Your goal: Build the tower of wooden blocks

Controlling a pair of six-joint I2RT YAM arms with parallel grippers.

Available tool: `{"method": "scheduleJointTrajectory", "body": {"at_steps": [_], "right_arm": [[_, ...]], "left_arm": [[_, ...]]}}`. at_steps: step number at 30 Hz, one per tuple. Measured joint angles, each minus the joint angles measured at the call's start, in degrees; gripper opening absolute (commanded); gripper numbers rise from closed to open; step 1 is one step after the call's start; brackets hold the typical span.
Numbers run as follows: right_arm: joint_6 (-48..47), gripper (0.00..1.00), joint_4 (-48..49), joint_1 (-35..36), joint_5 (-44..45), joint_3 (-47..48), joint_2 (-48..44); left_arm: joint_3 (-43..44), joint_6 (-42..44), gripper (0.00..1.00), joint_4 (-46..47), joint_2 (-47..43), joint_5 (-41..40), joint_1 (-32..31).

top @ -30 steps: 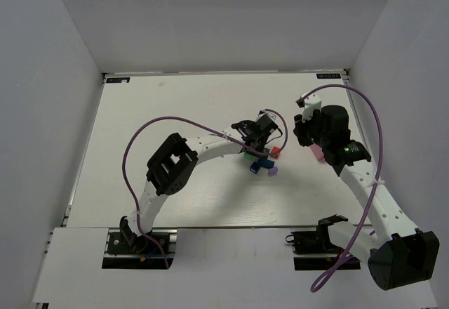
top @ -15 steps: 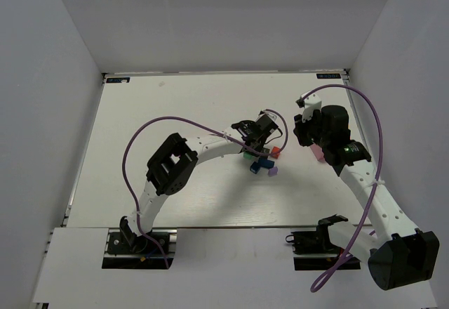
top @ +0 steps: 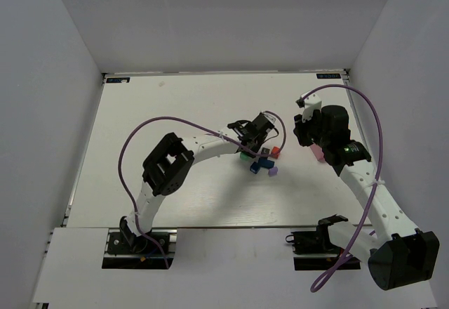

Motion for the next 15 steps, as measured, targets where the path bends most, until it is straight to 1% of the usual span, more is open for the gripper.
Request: {"method": "scheduleJointTrajectory", "body": {"at_steps": [2, 4, 6, 7, 11, 15], "right_arm": [[0.0, 0.3, 0.0, 0.0, 0.0, 0.0, 0.0], [0.0, 0.3, 0.0, 0.0, 0.0, 0.0, 0.0], [0.0, 0.3, 0.0, 0.0, 0.0, 0.0, 0.0], [0.0, 0.3, 0.0, 0.0, 0.0, 0.0, 0.0], [0.0, 0.3, 0.0, 0.0, -0.1, 0.0, 0.0], [0.0, 0.3, 0.0, 0.0, -0.2, 0.0, 0.0]], "left_arm": [[-1.9, 1.5, 0.08, 0.0, -1.6, 0.6, 0.4], [-3.9, 3.3, 0.05, 0.2, -3.5, 1.4, 0.9], [-6.3, 5.1, 0.05, 0.8, -5.9, 2.4, 1.5], [-7.8, 6.3, 0.03, 1.3, -7.4, 3.0, 1.9], [-11.9, 10.0, 0.03, 2.3, -13.5, 4.8, 3.8], [-13.9, 14.0, 0.03, 3.2, -18.3, 6.2, 5.9]]}}
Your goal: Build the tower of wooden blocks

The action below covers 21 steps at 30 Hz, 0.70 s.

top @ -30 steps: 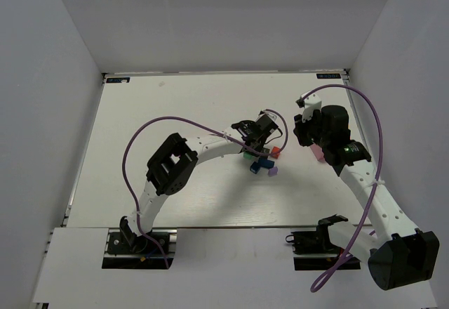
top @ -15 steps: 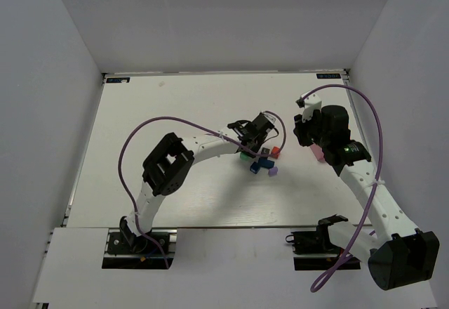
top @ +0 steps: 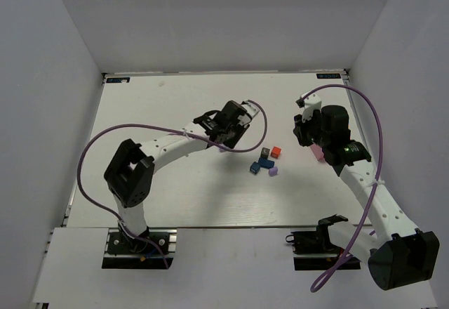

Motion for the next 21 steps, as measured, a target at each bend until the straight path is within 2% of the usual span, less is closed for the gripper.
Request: {"method": "scheduleJointTrajectory", "body": {"at_steps": [14, 21], "right_arm": [[0.0, 0.3, 0.0, 0.0, -0.4, 0.0, -0.4], [0.0, 0.3, 0.0, 0.0, -1.2, 0.0, -0.7]], "left_arm": [[-8.5, 11.6, 0.01, -0.3, -7.1, 2.8, 9.8], [-13.0, 18.9, 0.01, 1.4, -12.5, 7.2, 12.6]]}}
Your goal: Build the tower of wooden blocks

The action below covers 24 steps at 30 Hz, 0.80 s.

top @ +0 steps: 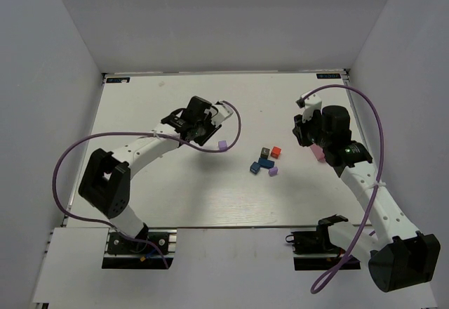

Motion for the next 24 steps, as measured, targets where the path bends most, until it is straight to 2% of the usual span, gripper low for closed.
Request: {"method": "scheduleJointTrajectory", "body": {"at_steps": [24], "right_arm": [[-0.2, 0.3, 0.0, 0.0, -0.3, 0.0, -0.4]], "left_arm": [[2.0, 21.6, 0.0, -5.2, 9.8, 12.4, 2.2]]}}
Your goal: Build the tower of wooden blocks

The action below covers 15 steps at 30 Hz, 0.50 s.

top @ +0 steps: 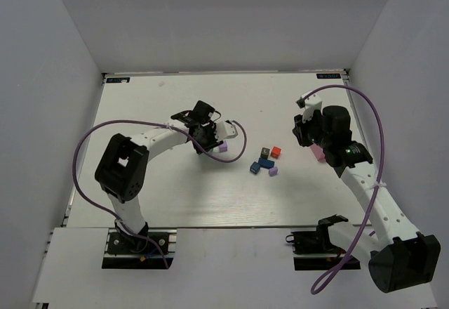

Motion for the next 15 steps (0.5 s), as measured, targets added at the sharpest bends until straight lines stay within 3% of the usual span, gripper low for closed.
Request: {"method": "scheduleJointTrajectory", "body": {"at_steps": [15], "right_arm": [[-0.2, 0.3, 0.0, 0.0, -0.2, 0.0, 0.0]], "left_arm": [[4.1, 6.6, 0.0, 0.3, 5.7, 3.4, 0.0]]}}
